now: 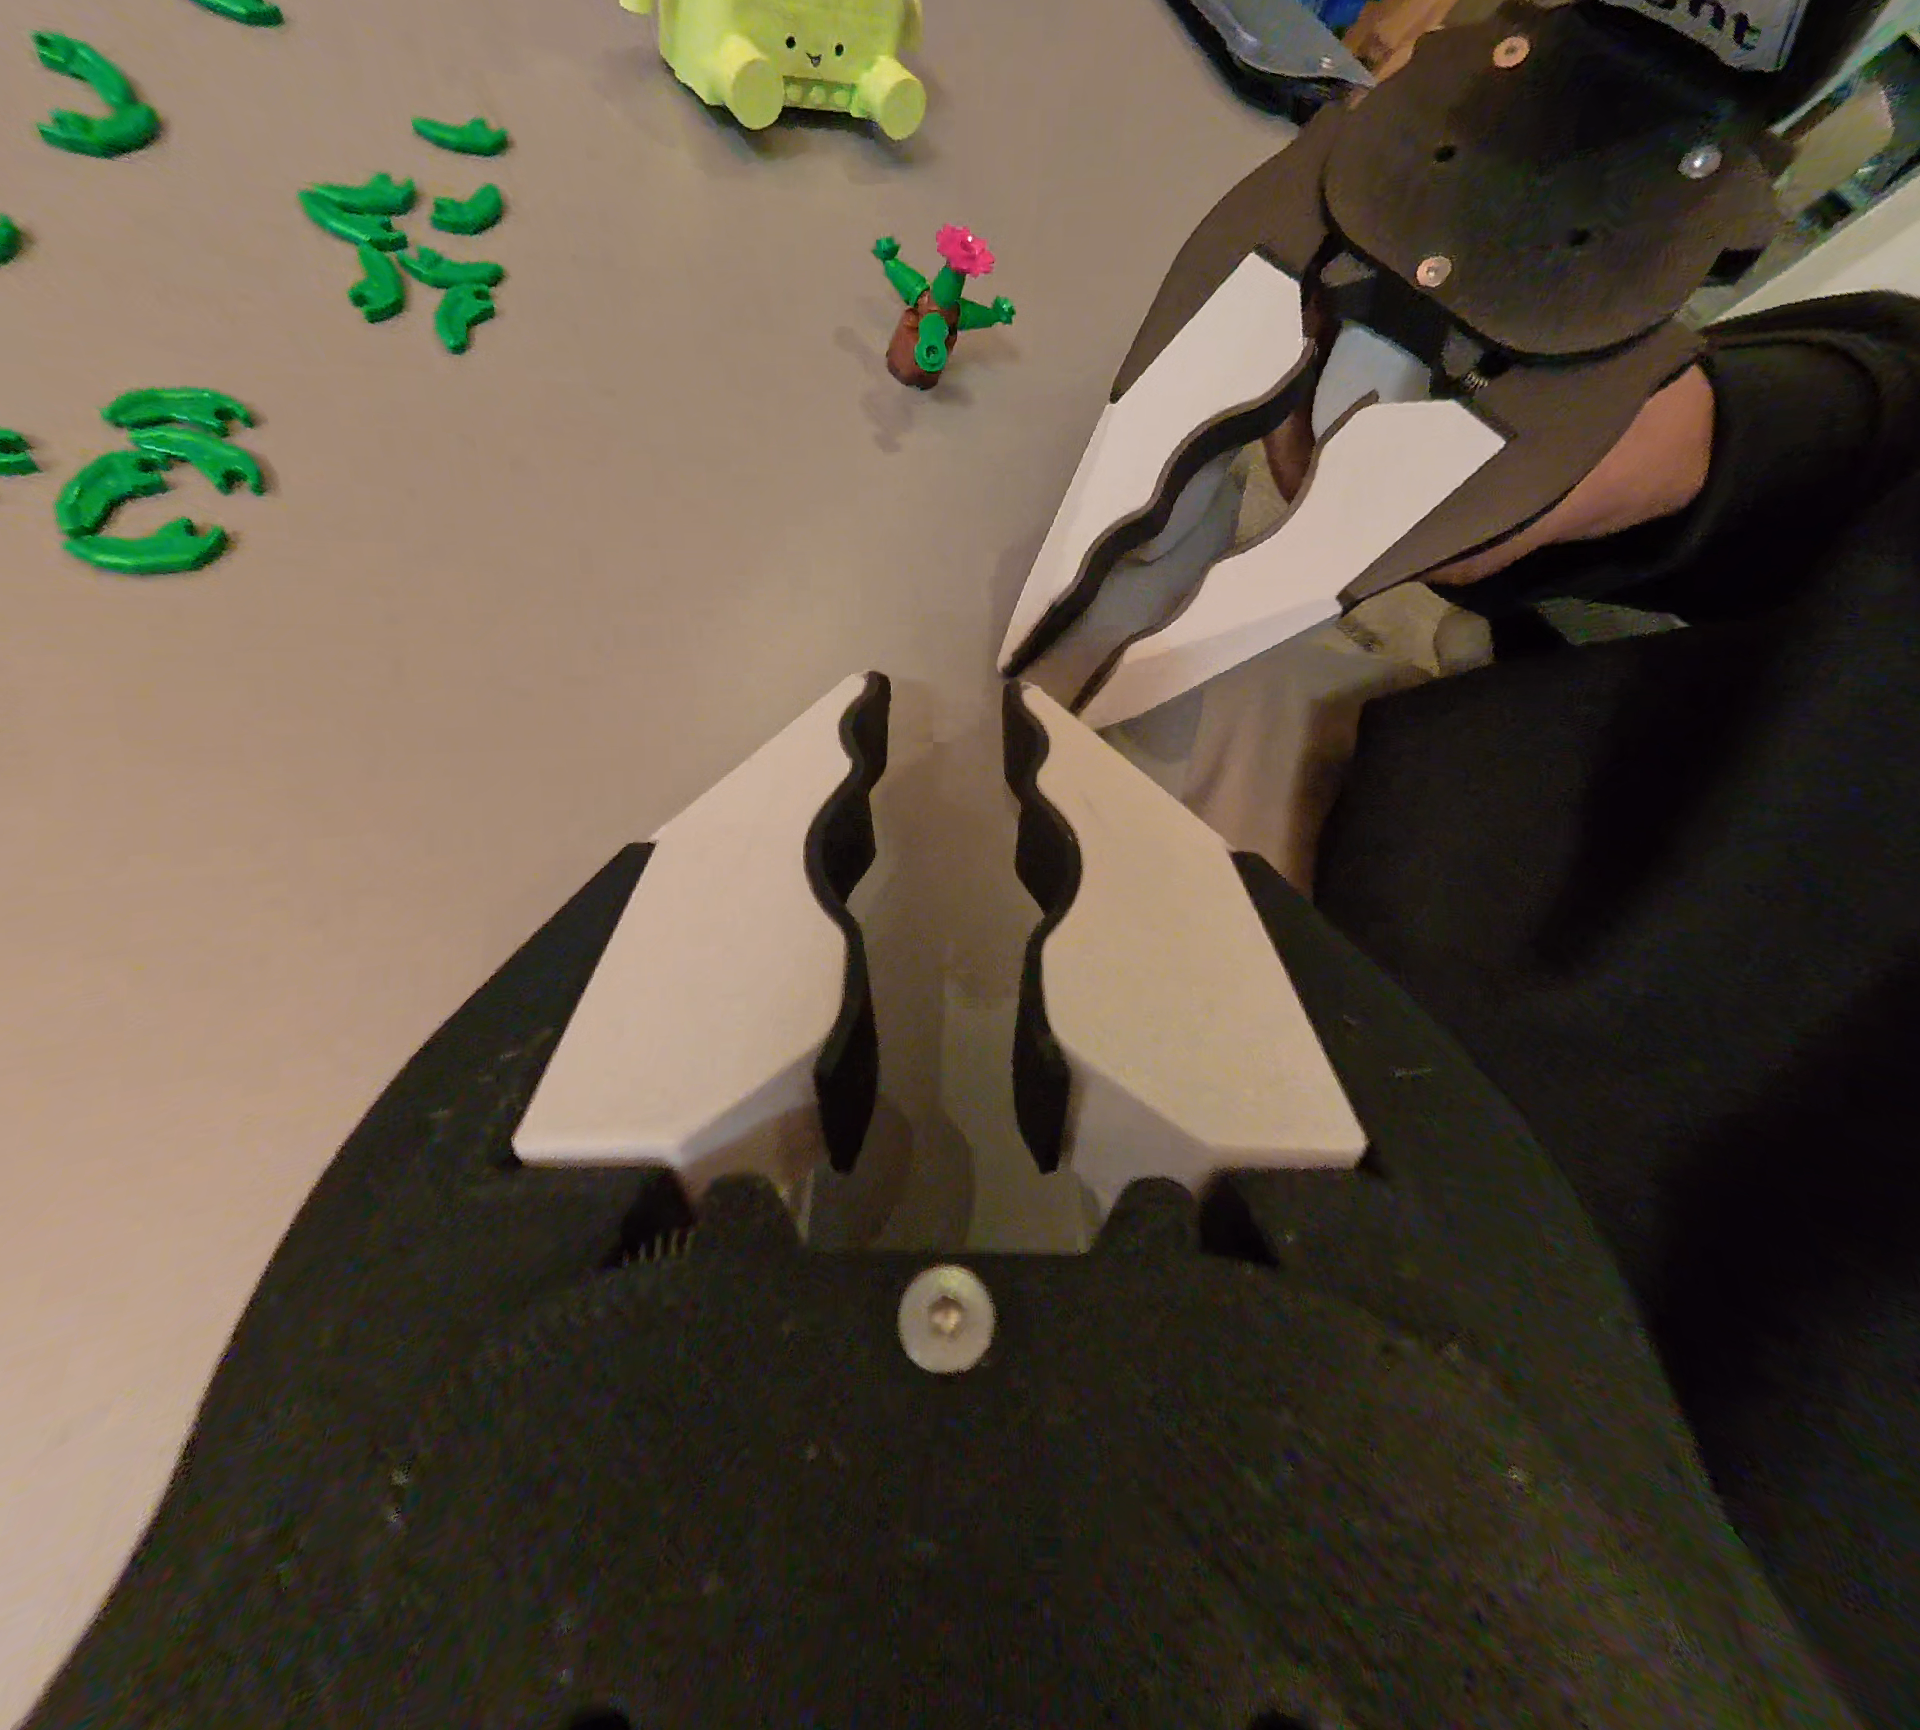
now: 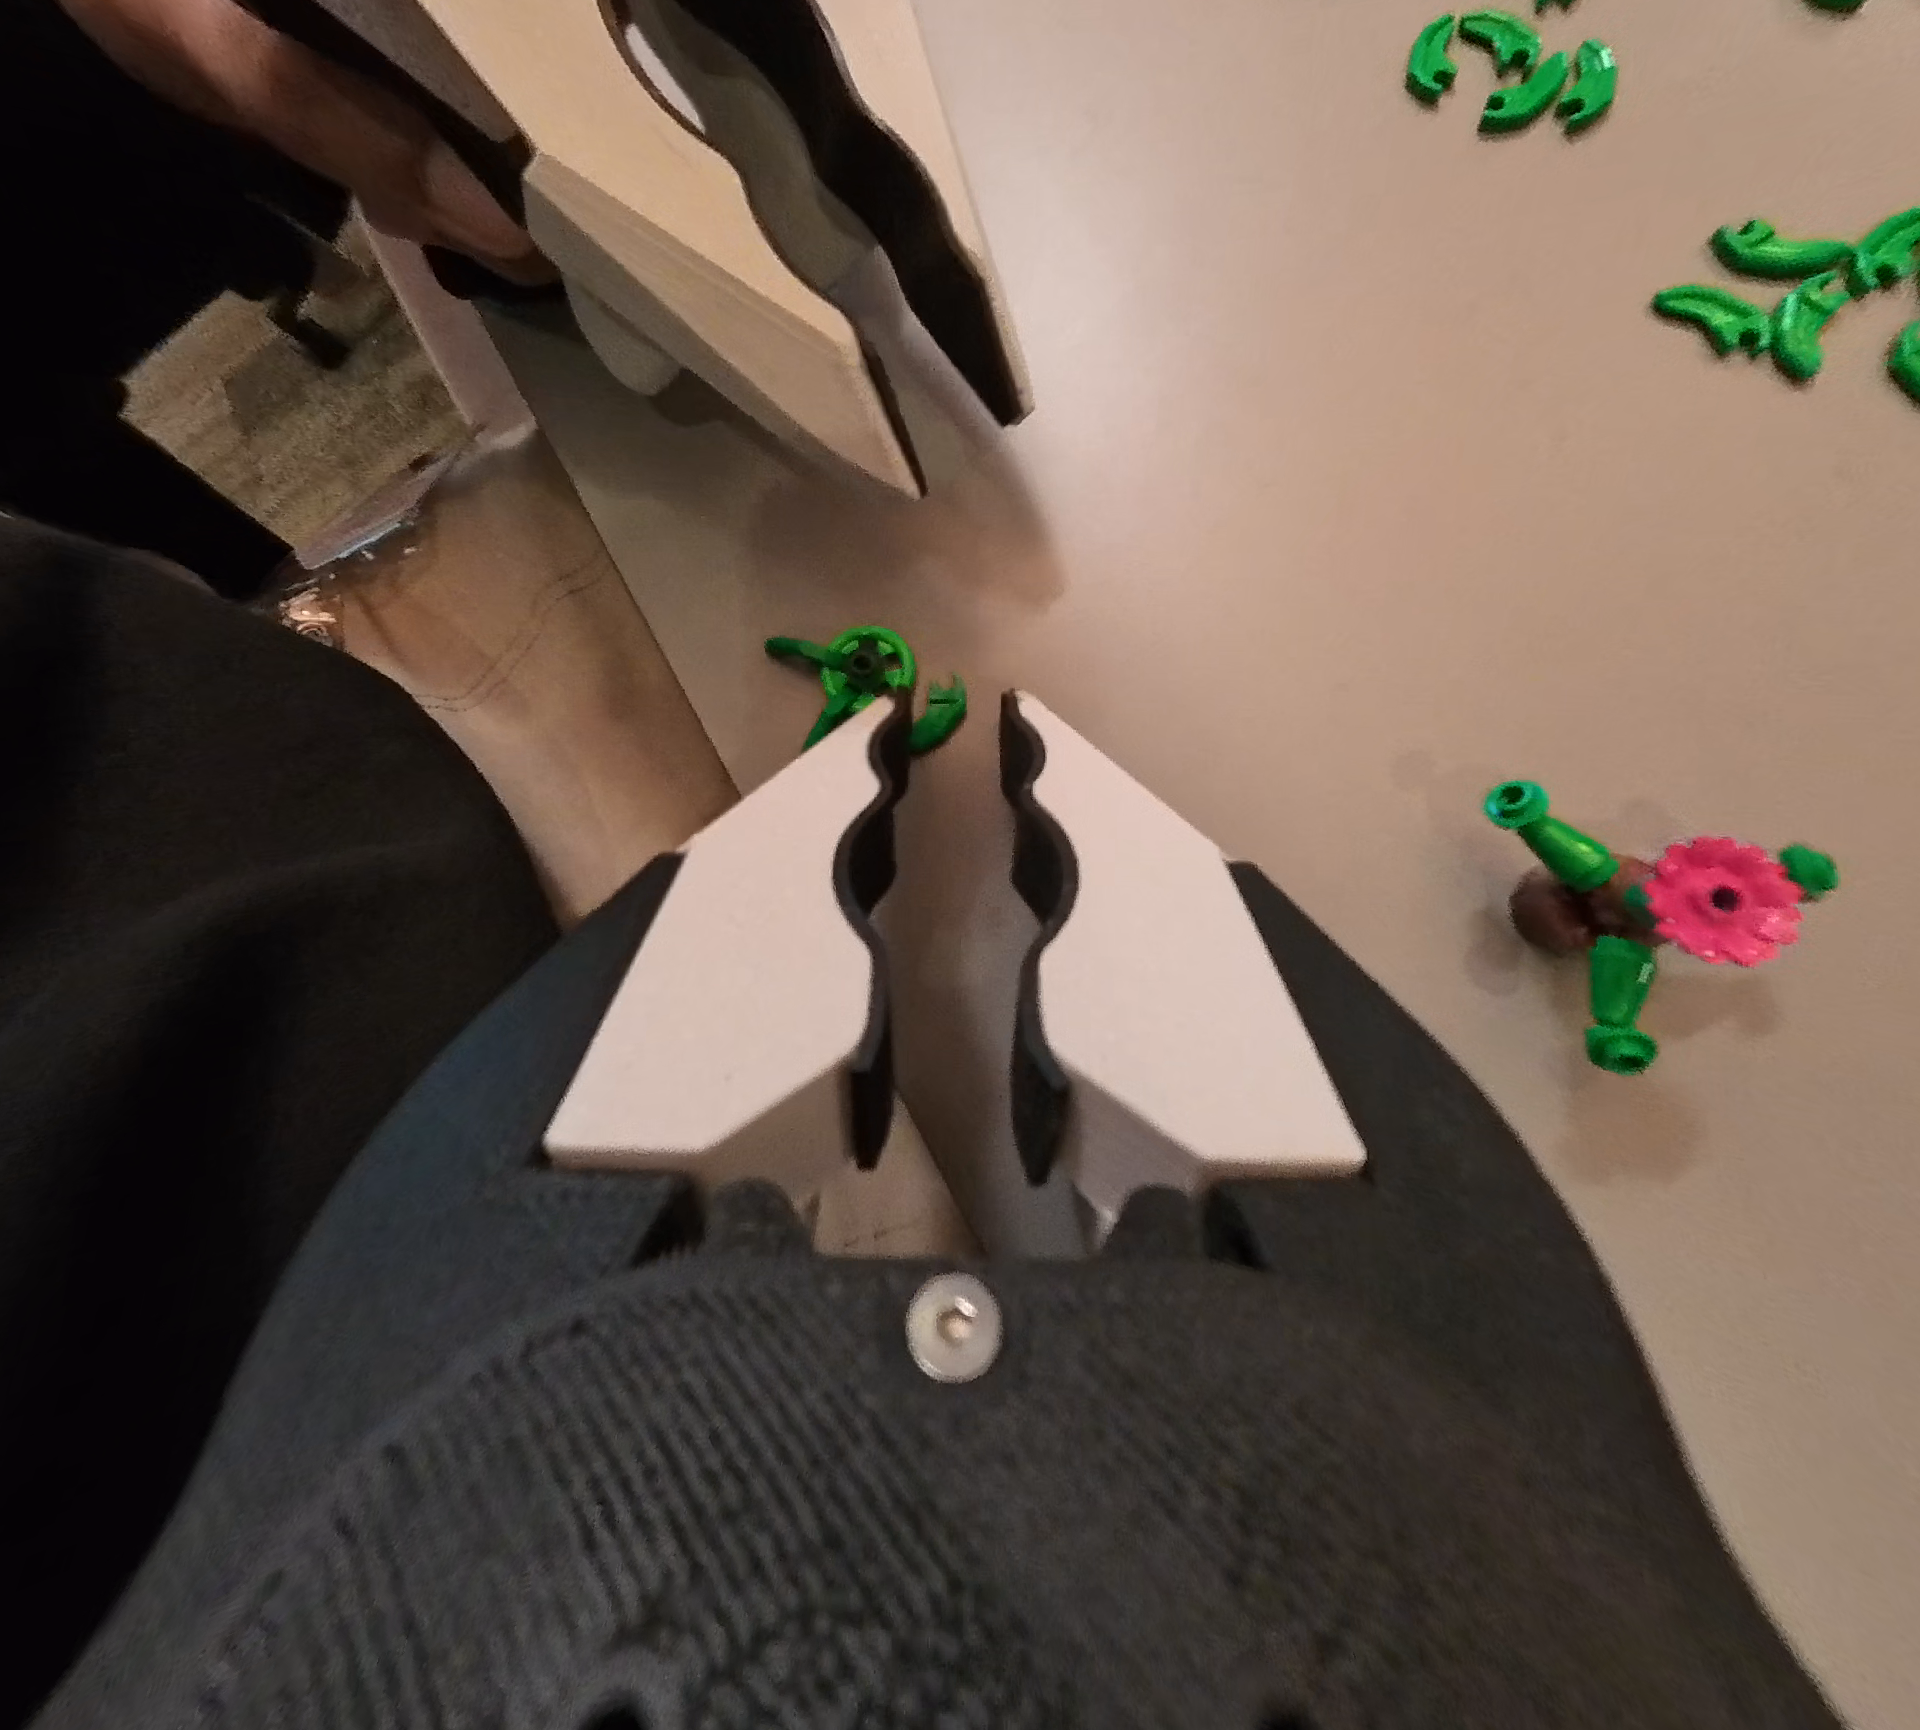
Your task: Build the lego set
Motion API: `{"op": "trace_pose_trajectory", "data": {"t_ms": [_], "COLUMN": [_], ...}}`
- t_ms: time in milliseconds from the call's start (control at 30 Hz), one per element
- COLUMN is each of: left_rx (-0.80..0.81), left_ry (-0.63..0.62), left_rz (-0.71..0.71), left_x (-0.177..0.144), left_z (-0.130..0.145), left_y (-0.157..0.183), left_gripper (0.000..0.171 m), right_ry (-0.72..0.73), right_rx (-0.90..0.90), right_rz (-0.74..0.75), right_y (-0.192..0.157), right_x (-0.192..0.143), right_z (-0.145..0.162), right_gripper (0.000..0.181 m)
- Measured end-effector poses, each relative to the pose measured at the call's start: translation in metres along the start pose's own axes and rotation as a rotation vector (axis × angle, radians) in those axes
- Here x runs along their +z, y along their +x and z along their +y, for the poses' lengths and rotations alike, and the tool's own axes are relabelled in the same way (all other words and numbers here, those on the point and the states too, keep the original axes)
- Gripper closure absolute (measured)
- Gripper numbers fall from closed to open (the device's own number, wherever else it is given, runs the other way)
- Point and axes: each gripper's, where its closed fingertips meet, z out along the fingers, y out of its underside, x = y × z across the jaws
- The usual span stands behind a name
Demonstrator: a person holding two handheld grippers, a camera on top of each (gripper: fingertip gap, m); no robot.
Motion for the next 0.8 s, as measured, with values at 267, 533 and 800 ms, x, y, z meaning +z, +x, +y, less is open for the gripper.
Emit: {"op": "trace_pose_trajectory", "data": {"t_ms": [267,533,800], "left_rx": [-0.009,-0.035,-0.033], "left_ry": [0.010,0.014,0.010], "left_rz": [0.015,0.035,0.046], "left_x": [0.0026,0.0028,0.0036], "left_z": [-0.0003,0.0001,0.0000], "left_y": [0.0062,0.0082,0.0095], "left_gripper": [0.152,0.152,0.152], "right_ry": [-0.053,-0.007,-0.017], "right_rx": [-0.077,-0.081,-0.146], "right_rz": [0.071,0.086,0.127], "right_y": [-0.0006,-0.0004,0.0012], "right_x": [0.0034,-0.0035,0.0018], "right_z": [-0.0008,-0.0002,0.0013], "right_gripper": [0.178,0.179,0.172]}}
